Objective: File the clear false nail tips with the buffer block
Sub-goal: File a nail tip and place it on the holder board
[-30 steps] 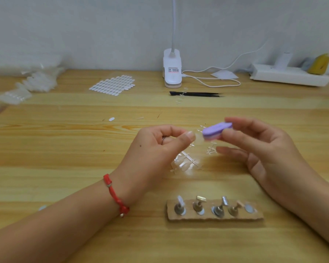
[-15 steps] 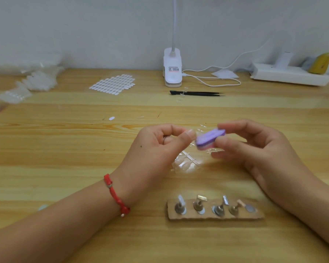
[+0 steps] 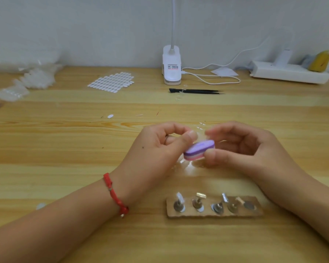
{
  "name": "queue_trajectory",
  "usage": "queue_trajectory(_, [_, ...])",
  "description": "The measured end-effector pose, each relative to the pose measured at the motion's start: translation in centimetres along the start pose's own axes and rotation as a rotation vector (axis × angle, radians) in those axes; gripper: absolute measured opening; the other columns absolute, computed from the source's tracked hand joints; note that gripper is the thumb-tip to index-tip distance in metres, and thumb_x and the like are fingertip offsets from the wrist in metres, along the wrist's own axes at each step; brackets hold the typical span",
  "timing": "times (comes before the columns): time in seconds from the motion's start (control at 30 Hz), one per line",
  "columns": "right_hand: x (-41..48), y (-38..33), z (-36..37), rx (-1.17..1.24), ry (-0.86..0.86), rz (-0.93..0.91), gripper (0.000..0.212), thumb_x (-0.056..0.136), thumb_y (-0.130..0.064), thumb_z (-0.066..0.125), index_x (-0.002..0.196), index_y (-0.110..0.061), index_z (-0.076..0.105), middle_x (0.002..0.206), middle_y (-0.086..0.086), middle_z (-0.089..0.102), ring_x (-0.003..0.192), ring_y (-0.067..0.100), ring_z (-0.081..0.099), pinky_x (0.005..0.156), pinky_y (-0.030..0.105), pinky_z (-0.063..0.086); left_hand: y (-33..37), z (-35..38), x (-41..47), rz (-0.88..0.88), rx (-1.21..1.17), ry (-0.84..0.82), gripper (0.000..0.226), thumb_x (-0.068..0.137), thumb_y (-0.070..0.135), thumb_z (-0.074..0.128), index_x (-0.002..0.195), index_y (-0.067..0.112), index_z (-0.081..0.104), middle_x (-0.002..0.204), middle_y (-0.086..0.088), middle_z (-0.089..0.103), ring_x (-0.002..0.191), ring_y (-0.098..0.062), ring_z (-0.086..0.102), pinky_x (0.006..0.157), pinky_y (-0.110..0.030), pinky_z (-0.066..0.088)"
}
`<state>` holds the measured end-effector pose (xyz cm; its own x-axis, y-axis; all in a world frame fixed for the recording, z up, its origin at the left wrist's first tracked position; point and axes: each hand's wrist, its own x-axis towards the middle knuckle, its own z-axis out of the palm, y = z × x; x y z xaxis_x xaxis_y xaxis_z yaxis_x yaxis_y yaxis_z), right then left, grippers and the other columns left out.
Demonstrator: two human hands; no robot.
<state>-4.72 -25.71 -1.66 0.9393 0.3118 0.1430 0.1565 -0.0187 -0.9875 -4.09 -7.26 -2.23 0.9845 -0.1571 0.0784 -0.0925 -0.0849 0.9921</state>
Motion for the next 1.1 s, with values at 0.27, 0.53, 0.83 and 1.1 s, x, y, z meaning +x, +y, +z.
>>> queue_trajectory(0.27, [0.6, 0.3, -1.1, 0.283, 0.142, 0.056, 0.037, 0.049, -0.017, 0.083, 0.086, -0.017, 0.080, 0.082, 0.006, 0.075, 0.075, 0.019, 0.073, 0.067, 0.022, 0.057, 0.1, 0.1, -0.1, 0.007, 0.004, 0.008, 0.012, 0.089, 0.020, 0.061, 0.084, 0.011, 0.066, 0.040, 0.014, 0.027, 0.033, -0.001, 0.024, 0.037, -0.009, 0.023])
queue_trajectory(0.53, [0.6, 0.4, -0.9, 0.262, 0.143, 0.049, 0.038, 0.052, -0.021, 0.077, 0.090, -0.016, 0.079, 0.081, 0.007, 0.075, 0.072, 0.018, 0.073, 0.064, 0.022, 0.057, 0.1, 0.3, -0.3, 0.051, 0.058, -0.010, 0.011, 0.088, 0.022, 0.062, 0.080, 0.015, 0.066, 0.041, 0.013, 0.027, 0.038, -0.004, 0.022, 0.040, -0.012, 0.024])
queue_trajectory(0.83, [0.4, 0.4, -0.9, 0.138, 0.102, 0.045, 0.032, 0.057, -0.029, 0.078, 0.089, -0.022, 0.080, 0.086, 0.005, 0.076, 0.075, 0.014, 0.071, 0.070, 0.024, 0.057, 0.2, 0.4, -0.3, 0.047, 0.083, -0.070, 0.014, 0.087, 0.021, 0.063, 0.074, 0.017, 0.065, 0.042, 0.013, 0.028, 0.039, -0.004, 0.022, 0.041, -0.013, 0.023])
queue_trajectory(1.1, [0.6, 0.3, -0.9, 0.201, 0.082, 0.069, 0.038, 0.058, -0.028, 0.076, 0.095, -0.025, 0.079, 0.090, 0.005, 0.076, 0.077, 0.014, 0.072, 0.067, 0.022, 0.056, 0.4, 0.5, -0.5, 0.061, 0.050, -0.078, 0.012, 0.087, 0.019, 0.063, 0.076, 0.016, 0.066, 0.044, 0.012, 0.027, 0.040, -0.004, 0.022, 0.042, -0.011, 0.026])
